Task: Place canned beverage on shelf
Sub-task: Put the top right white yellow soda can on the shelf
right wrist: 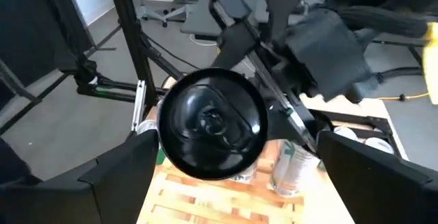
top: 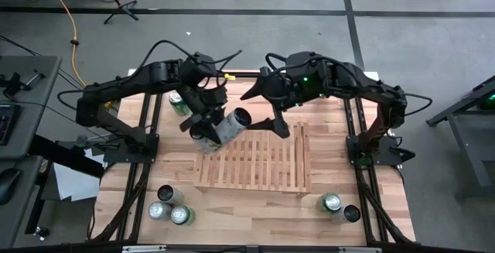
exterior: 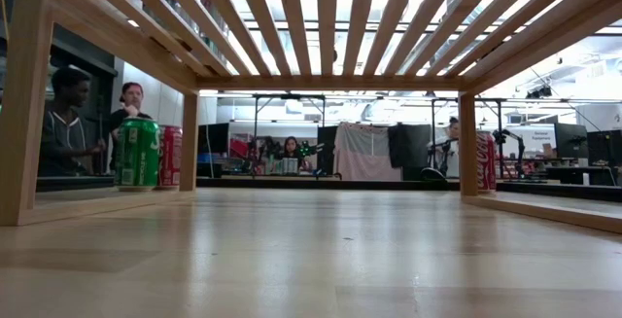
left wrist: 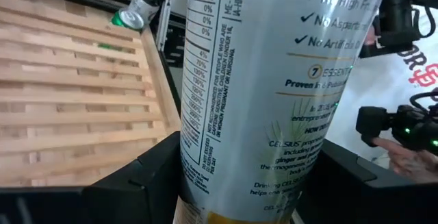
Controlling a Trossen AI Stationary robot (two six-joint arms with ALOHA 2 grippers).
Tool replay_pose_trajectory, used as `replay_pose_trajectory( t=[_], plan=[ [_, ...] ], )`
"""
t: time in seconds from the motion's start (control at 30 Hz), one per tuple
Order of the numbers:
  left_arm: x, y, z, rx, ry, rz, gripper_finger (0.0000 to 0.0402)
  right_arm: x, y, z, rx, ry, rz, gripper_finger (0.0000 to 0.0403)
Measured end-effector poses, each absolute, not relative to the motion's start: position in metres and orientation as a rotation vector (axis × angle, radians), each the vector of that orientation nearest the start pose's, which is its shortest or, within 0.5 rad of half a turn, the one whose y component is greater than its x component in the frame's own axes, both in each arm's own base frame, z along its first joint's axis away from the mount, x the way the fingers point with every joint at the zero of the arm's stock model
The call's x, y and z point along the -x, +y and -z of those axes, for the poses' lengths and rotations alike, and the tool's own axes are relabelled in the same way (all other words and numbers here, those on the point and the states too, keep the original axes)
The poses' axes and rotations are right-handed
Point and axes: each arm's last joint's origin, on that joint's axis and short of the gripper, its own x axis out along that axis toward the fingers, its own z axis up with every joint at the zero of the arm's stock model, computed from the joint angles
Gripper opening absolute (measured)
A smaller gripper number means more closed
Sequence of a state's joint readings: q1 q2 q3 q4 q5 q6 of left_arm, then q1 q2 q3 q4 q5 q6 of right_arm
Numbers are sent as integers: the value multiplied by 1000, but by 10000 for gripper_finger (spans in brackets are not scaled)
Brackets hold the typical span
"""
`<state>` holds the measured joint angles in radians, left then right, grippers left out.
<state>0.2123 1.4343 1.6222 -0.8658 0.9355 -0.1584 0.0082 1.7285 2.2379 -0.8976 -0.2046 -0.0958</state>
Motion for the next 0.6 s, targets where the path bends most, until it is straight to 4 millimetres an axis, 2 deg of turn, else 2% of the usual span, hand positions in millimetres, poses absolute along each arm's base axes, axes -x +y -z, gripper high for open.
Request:
replay_pose_trajectory(
  t=[0.27, 0.5, 0.6],
  plan=[
    [-288, 36, -411, 537, 650, 669, 228, -347, 16, -491, 41, 387, -343, 385],
    [-290, 37, -410, 534, 645, 670, 228, -351, 23, -487, 50, 395, -363, 383],
    [-290, 37, -410, 531, 640, 671, 228, -352, 22, -487, 33, 396, -346, 369]
  ],
)
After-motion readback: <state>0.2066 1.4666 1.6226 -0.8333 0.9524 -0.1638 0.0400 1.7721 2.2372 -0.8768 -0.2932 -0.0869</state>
